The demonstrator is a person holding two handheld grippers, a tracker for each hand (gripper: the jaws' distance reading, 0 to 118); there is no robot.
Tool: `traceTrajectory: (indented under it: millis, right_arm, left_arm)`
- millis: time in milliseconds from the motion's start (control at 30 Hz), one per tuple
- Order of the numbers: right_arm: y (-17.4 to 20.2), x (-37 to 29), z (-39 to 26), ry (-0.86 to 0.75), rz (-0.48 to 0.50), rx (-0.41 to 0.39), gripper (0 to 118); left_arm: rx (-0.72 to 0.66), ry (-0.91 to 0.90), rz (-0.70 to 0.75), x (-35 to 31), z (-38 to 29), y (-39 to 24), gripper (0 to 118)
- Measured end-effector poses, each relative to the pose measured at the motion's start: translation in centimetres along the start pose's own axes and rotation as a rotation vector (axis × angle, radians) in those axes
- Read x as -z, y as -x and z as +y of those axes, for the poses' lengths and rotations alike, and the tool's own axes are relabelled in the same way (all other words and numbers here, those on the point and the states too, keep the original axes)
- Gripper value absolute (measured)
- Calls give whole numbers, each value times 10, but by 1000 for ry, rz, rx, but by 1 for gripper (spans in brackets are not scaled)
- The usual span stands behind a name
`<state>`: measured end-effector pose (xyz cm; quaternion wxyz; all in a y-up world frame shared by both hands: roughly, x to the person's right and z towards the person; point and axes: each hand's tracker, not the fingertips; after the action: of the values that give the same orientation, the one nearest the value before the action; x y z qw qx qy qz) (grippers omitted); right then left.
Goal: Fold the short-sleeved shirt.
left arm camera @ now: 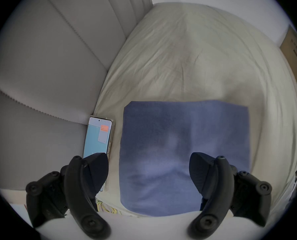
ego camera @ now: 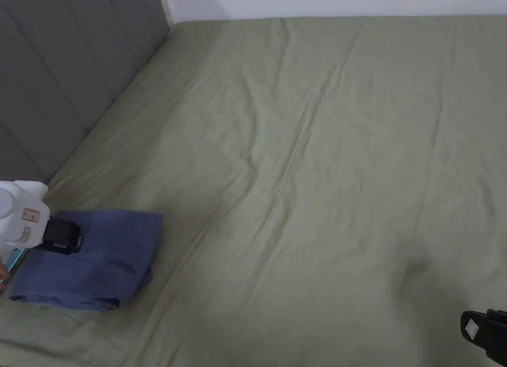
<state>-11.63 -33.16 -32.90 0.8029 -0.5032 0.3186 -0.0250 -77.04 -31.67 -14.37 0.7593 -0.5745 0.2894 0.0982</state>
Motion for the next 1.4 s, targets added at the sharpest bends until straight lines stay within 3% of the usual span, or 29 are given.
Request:
traceTrajectory:
  millis: [100, 133, 167, 200, 233, 433, 700, 800, 933, 1233, 1400]
  right_arm:
    - [-4, 1, -2, 1, 5, 12, 0]
    - [-4, 1, -3, -1, 10, 16, 0]
    - [-4, -1, -4, -2, 14, 16, 0]
    - [-3, -2, -5, -5, 11, 14, 0]
    - [-3, -4, -6, -8, 10, 8, 0]
    - [-7, -23, -10, -66, 22, 9, 0]
    - [-3, -75, -9, -256, -47, -40, 0]
    - [4, -100, -8, -371, -99, -71, 0]
    - [24, -132, -9, -487, -198, -178, 0]
    - [54, -193, -29, -778, -287, -251, 0]
    - [67, -212, -41, -878, -325, -283, 0]
  left_arm:
    - [-40, -44, -52, -23, -2, -4, 99]
    - [-54, -70, -84, -33, -3, -8, 90]
    - [-59, -94, -128, -42, -5, -13, 70]
    - [-68, -105, -147, -50, -8, -21, 40]
    - [-72, -107, -162, -57, -11, -31, 0]
    - [-73, -264, -376, -116, -39, -103, 0]
    - [31, -539, -157, -197, -98, -229, 0]
    - [22, -637, -171, -220, -118, -261, 0]
    - [19, -779, -140, -254, -145, -298, 0]
    - [-85, -1022, -78, -308, -193, -325, 0]
    - [-58, -1161, -70, -331, -217, -335, 0]
